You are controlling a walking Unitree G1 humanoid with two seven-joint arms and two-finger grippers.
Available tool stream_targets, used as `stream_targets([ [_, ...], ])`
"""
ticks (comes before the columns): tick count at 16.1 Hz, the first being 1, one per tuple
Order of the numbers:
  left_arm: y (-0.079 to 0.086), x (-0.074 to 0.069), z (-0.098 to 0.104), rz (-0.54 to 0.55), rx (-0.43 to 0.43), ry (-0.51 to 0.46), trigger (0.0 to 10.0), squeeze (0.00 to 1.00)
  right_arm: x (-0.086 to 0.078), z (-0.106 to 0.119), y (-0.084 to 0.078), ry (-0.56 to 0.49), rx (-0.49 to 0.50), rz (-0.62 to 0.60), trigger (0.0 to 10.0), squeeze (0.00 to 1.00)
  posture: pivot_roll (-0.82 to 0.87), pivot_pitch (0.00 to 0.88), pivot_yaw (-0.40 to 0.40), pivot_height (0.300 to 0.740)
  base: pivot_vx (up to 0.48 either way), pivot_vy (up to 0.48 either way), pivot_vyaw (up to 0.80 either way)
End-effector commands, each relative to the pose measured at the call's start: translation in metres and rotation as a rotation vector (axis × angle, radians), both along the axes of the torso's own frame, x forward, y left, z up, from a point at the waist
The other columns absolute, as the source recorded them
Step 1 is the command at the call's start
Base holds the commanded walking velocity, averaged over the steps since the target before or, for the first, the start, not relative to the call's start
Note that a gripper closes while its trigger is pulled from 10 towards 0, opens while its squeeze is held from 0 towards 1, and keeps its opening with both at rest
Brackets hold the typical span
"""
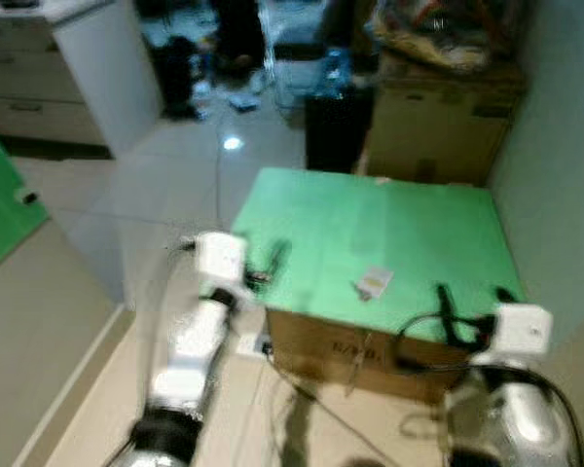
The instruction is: Hang keys on a hook
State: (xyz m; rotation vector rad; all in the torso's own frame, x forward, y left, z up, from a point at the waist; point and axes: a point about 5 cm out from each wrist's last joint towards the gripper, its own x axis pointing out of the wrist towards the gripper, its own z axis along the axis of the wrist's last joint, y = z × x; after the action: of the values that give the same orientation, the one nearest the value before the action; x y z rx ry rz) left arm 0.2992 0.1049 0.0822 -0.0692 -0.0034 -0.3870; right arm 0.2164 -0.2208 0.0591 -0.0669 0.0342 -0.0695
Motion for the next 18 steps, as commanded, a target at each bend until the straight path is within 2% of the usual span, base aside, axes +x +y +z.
stream_targets([
  [1, 0.015, 0.002, 0.003, 0.033, 0.03, -0.018, 10.0, 0.0, 0.005, 0.004, 0.007, -0.027, 0.014, 0.017, 10.0, 1.0, -0.14, 0.0, 0.047, 0.717, 0.48, 0.0, 0.0],
  [4, 0.014, 0.003, 0.001, 0.031, 0.025, -0.006, 10.0, 0.0, 0.005, 0.003, 0.007, -0.01, 0.018, 0.013, 10.0, 1.0, -0.15, 0.0, 0.046, 0.717, 0.48, 0.0, -0.34],
  [7, 0.006, 0.005, -0.002, 0.008, 0.048, 0.022, 10.0, 0.0, 0.003, 0.002, 0.008, 0.0, 0.014, 0.006, 10.0, 1.0, -0.16, 0.0, 0.054, 0.717, 0.0, 0.0, -0.69],
  [15, 0.002, 0.012, -0.003, 0.002, 0.041, 0.051, 10.0, 0.0, -0.004, 0.001, 0.003, 0.018, 0.009, -0.002, 10.0, 1.0, -0.19, 0.0, 0.067, 0.717, 0.0, 0.0, -0.68],
  [18, 0.001, 0.014, -0.005, -0.011, 0.053, 0.067, 10.0, 0.0, -0.007, -0.003, 0.006, 0.035, 0.012, 0.001, 10.0, 1.0, -0.21, 0.0, 0.081, 0.717, 0.0, 0.0, -0.67],
])
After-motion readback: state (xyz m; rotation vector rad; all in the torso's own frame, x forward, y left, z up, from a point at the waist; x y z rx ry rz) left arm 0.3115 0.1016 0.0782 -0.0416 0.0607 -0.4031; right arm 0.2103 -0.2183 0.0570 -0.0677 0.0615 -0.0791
